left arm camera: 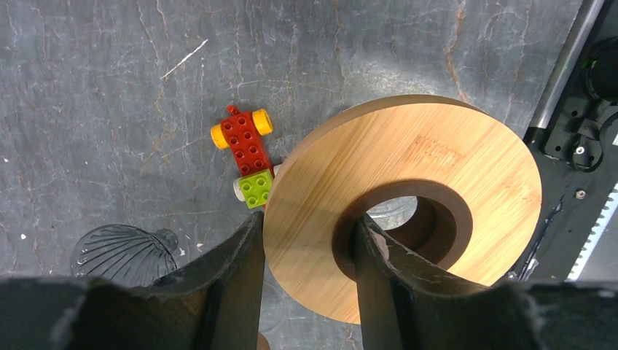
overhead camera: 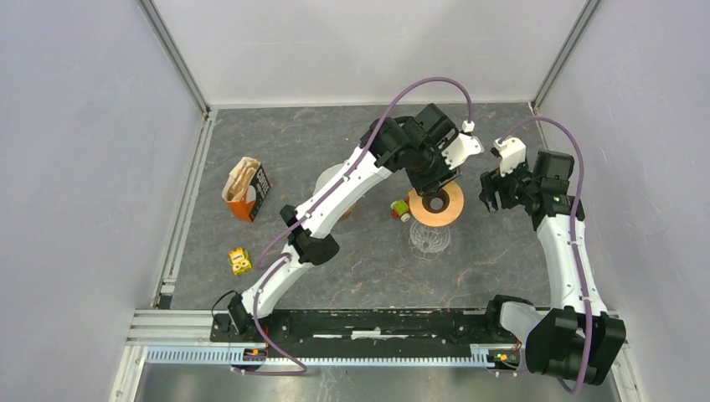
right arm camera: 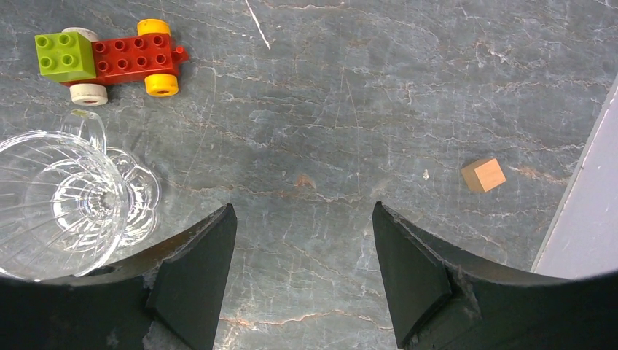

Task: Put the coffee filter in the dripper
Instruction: Place the dripper holder onto the coffee server.

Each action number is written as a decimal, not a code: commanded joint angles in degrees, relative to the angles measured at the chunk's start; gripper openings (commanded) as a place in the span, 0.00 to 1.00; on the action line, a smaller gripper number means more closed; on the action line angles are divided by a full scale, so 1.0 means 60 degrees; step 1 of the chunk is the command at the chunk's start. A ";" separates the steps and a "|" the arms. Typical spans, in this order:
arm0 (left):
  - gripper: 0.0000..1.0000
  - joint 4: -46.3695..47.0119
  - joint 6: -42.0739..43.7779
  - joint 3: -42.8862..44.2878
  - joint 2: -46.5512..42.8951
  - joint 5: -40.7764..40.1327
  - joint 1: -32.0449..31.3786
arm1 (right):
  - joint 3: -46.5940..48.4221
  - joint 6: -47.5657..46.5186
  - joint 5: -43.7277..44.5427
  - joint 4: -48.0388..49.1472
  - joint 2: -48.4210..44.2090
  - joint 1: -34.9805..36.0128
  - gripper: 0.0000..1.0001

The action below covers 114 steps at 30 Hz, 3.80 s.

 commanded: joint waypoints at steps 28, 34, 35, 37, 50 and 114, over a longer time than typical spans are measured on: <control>0.09 0.0694 -0.0913 -0.4634 -0.3822 -0.2241 -0.1832 | -0.0549 0.0104 -0.1022 0.0496 -0.0176 -0.0048 0.76; 0.09 0.0692 -0.1067 -0.4782 -0.3565 -0.1644 -0.1245 | -0.0685 0.0075 -0.1004 0.0541 -0.0269 -0.0054 0.76; 0.09 0.0711 -0.1085 -0.4857 -0.3526 -0.1617 -0.1236 | -0.0696 0.0074 -0.1011 0.0554 -0.0279 -0.0055 0.76; 0.08 0.0829 -0.1136 -0.4984 -0.3475 -0.1573 -0.1177 | -0.0700 0.0078 -0.1043 0.0547 -0.0279 -0.0046 0.76; 0.09 0.3345 -0.1628 -0.7353 -0.3786 -0.0923 -0.0330 | -0.0729 0.0162 -0.1083 0.0621 -0.0293 -0.0043 0.76; 0.37 0.3329 -0.1492 -0.5956 -0.0807 -0.0666 -0.0271 | -0.1244 -0.0656 0.0001 0.0203 -0.0600 -0.0765 0.75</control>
